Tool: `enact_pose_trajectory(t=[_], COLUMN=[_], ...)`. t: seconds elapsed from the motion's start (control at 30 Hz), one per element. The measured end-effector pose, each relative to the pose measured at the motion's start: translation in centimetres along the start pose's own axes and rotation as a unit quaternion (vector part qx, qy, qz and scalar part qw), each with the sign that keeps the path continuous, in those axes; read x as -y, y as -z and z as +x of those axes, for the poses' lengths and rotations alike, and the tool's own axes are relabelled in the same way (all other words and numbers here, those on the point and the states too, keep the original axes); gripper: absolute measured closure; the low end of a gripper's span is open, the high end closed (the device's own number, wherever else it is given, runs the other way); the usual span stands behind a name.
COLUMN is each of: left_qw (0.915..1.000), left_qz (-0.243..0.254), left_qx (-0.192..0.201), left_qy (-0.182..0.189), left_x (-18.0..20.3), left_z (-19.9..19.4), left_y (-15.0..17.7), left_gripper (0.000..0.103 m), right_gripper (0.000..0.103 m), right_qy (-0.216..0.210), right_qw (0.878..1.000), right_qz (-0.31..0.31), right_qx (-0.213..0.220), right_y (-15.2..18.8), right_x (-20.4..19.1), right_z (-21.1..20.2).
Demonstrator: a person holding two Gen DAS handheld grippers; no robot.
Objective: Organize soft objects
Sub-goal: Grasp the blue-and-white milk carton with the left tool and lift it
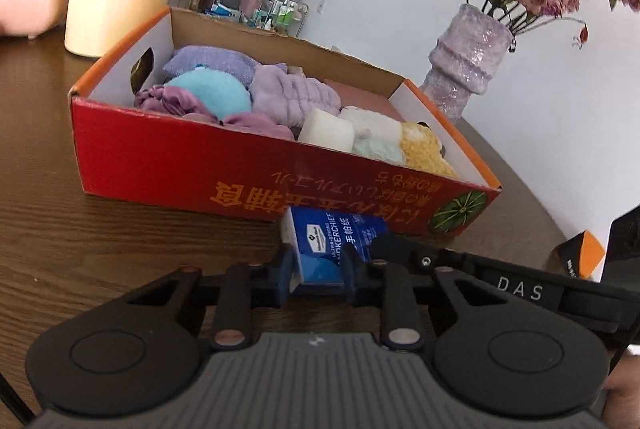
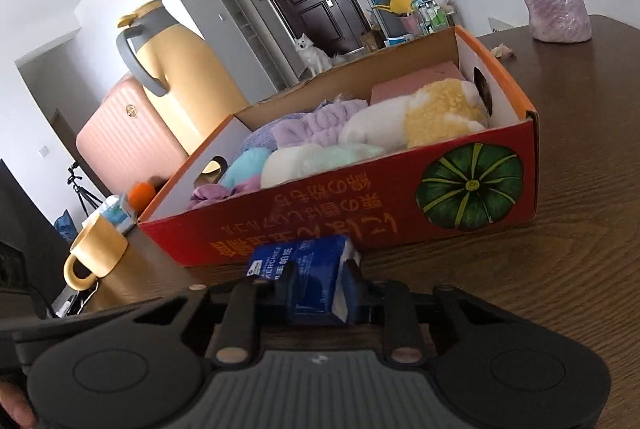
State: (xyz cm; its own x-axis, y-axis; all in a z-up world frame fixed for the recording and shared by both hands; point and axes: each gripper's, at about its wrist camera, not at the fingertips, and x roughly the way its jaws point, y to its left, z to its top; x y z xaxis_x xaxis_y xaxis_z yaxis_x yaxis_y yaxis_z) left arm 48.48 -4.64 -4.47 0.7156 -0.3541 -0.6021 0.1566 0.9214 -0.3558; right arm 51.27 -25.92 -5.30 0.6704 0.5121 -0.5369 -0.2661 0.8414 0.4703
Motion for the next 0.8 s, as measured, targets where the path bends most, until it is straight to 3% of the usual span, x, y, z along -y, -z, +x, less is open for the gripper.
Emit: enact_pose_trajectory(t=[0.2,0.4,0.57,0.8], left_qw=[0.9999,0.9996,0.9961,0.9896], left_qz=[-0.016,0.018,0.067,0.1], left_qx=[0.001,0.023,0.058,0.103], left_qy=[0.005,-0.002,0.005,0.015], left_x=[-0.4,1.5,3.7,6.4], left_z=[-0.1,-1.9,-7.3,-15.5], left_y=[-0.1,0.3,2.4,6.9], left_gripper=[0.083,0.084,0.084,0.084], right_gripper=[0.085,0.085,0.086,0.087], right_qy=[0.0,0.003,-0.018,-0.023], right_qw=[1.0,0.999,0.998,0.994], right_qz=[0.004,-0.001,0.0,-0.039], right_qx=[0.004,0.032,0.062,0.1], right_y=[0.2,0.8,3.4,8.2], right_x=[0.3,-0.8,-2.4,-6.3], right_z=[-0.3,-3.5,-8.8,-16.8])
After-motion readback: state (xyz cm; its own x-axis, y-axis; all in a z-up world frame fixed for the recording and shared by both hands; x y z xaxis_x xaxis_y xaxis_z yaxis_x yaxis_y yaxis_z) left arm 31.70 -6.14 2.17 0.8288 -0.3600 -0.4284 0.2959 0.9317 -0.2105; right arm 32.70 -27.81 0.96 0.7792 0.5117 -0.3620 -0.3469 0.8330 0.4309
